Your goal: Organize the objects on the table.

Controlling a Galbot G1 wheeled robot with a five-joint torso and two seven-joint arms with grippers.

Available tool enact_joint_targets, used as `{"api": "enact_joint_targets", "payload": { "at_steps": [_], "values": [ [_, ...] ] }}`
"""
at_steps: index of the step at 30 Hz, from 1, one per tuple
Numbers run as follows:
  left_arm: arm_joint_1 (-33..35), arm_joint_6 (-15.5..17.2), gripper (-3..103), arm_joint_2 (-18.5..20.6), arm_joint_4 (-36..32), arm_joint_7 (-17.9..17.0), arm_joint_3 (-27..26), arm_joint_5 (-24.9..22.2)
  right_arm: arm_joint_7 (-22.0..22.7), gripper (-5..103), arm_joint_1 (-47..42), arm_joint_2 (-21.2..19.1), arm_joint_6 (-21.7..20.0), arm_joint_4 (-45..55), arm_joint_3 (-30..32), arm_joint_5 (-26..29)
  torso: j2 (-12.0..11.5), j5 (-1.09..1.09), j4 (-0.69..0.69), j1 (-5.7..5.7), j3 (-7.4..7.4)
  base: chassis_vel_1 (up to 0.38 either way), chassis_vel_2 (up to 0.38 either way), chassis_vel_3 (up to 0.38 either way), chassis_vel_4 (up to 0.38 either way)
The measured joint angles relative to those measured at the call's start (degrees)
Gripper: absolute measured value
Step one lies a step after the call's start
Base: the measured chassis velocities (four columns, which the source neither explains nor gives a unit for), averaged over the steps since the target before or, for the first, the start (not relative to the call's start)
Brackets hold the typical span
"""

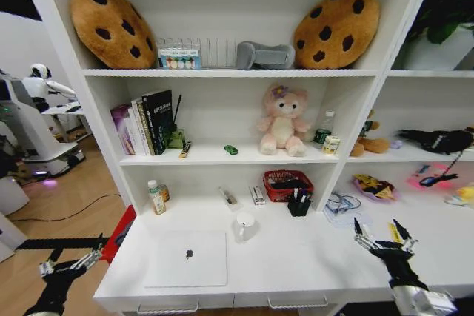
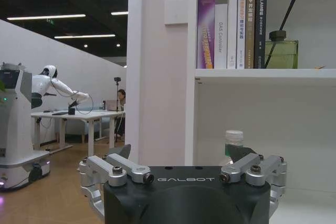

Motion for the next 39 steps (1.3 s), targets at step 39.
{"api": "enact_joint_targets", "payload": {
  "at_steps": [39],
  "values": [
    [0.00,0.00,100,0.00,0.00,0.01,0.00,0.00,0.01,100,0.00,0.00,0.00,0.00,-0.01,0.00,0.00,0.00,0.01,0.00,0.00,0.138,-0.128,-0.135,0.136]
  ]
}}
